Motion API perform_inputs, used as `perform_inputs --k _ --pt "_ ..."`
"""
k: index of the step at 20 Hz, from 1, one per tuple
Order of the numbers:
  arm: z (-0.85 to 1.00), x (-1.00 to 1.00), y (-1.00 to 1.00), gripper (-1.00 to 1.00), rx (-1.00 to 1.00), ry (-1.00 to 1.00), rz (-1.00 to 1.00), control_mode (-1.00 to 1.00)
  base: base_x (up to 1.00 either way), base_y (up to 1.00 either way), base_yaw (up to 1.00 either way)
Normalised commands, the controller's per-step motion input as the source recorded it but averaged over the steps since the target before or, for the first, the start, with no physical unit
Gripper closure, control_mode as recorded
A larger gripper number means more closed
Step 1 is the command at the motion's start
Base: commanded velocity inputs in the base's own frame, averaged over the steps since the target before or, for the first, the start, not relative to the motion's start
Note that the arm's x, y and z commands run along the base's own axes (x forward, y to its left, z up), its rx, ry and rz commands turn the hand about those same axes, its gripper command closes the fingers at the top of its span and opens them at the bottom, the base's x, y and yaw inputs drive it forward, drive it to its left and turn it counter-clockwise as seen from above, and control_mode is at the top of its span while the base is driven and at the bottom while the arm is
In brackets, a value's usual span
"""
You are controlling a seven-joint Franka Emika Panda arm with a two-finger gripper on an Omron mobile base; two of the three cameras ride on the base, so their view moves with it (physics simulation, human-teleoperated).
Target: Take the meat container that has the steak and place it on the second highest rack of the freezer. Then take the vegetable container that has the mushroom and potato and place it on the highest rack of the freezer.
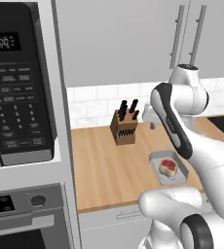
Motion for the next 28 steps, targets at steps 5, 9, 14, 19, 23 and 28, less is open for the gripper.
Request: perform_inputs --k 5,9,14,19,23,28 --pt "-0.65 -0.75 -0.32 -1.0 0.11 0.14 -0.52 -1.0 0.0 0.0 0.0" --pt "-0.68 -0.58 -0.8 -1.0 0.05 0.16 -0.37 -1.0 0.0 0.0 0.0" --pt "-0.51 -0.46 -0.6 -1.0 0.07 0.1 -0.26 -1.0 0.0 0.0 0.0" --pt "-0.37 -0.19 -0.04 -1.0 0.0 0.0 -0.02 -1.0 0.0 0.0 0.0" --pt "-0.49 0.0 -0.06 -1.0 0.0 0.0 -0.06 -1.0 0.0 0.0 0.0" --pt "-0.3 0.06 -0.25 -1.0 0.03 0.0 -0.05 -1.0 0.0 0.0 0.0"
